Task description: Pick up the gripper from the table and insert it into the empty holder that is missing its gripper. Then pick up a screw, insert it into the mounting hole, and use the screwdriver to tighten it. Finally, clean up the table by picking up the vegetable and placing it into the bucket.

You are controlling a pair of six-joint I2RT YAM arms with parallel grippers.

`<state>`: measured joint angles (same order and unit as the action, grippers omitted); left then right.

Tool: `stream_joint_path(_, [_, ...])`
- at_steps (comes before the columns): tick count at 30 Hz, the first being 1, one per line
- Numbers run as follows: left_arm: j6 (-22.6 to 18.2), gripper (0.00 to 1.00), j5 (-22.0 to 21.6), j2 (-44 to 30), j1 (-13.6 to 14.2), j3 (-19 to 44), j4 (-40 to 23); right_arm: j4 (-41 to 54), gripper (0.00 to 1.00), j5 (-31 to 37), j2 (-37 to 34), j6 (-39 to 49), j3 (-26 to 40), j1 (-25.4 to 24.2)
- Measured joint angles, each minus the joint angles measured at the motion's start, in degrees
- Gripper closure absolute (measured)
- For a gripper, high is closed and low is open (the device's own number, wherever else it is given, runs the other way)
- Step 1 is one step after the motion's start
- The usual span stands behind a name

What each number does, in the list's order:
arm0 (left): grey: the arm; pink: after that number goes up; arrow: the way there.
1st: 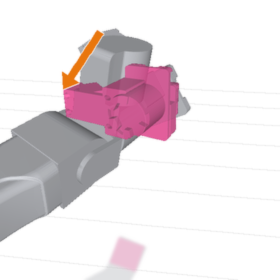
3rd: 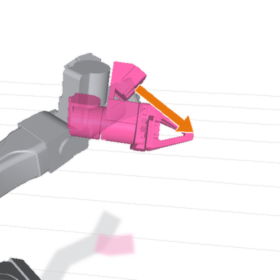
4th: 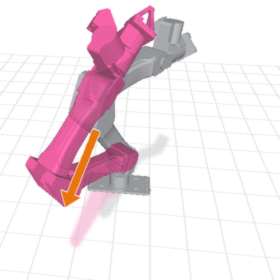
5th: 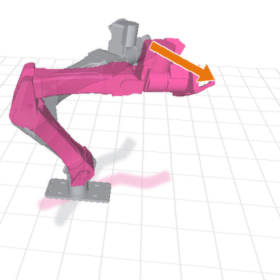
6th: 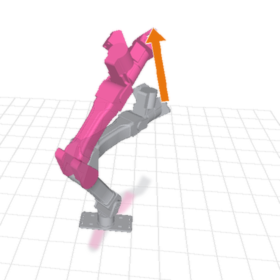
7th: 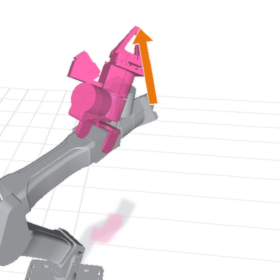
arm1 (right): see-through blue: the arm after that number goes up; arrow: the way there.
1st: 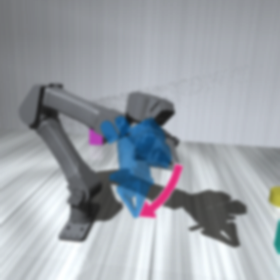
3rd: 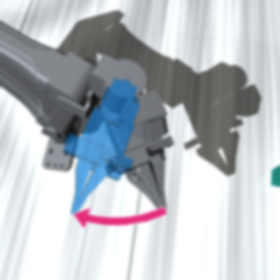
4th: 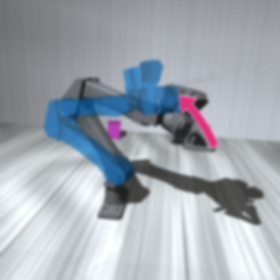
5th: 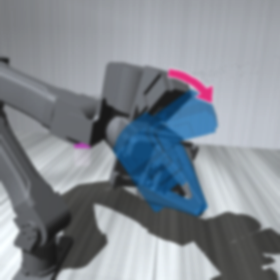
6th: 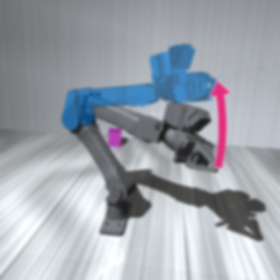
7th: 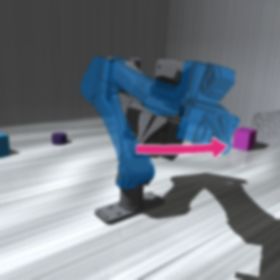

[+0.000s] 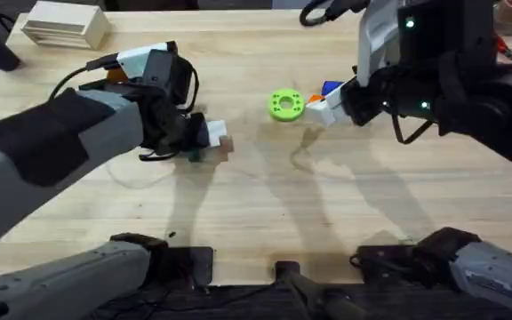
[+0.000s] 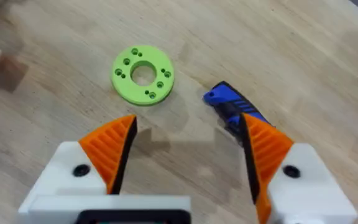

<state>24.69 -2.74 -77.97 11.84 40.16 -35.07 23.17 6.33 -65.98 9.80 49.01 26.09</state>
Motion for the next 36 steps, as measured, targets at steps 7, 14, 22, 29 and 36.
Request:
stream_joint_path(7, [0.2,0.974,0.9,0.0,-0.1,0.9,-2.9,0.0,0.049,0.0,0.0,0.0,0.0,0.0])
stream_joint_path(14, [0.2,0.982,3.6,0.0,-0.1,15.9,-22.7,-0.1,0.050,0.0,0.0,0.0,0.0,0.0])
stream_joint_path(22, [-1.2,0.982,-4.3,1.8,-0.4,33.7,-20.5,-0.3,0.049,0.0,0.0,0.0,0.0,0.0])
stream_joint_path(29, [-0.1,0.983,-9.6,-2.4,-7.3,33.9,-13.1,-0.3,0.049,0.0,0.0,0.0,0.0,0.0])
stream_joint_path(36, [1.4,0.983,-10.4,-11.6,-13.6,33.9,-10.9,-0.3,0.050,0.0,0.0,0.0,0.0,0.0])
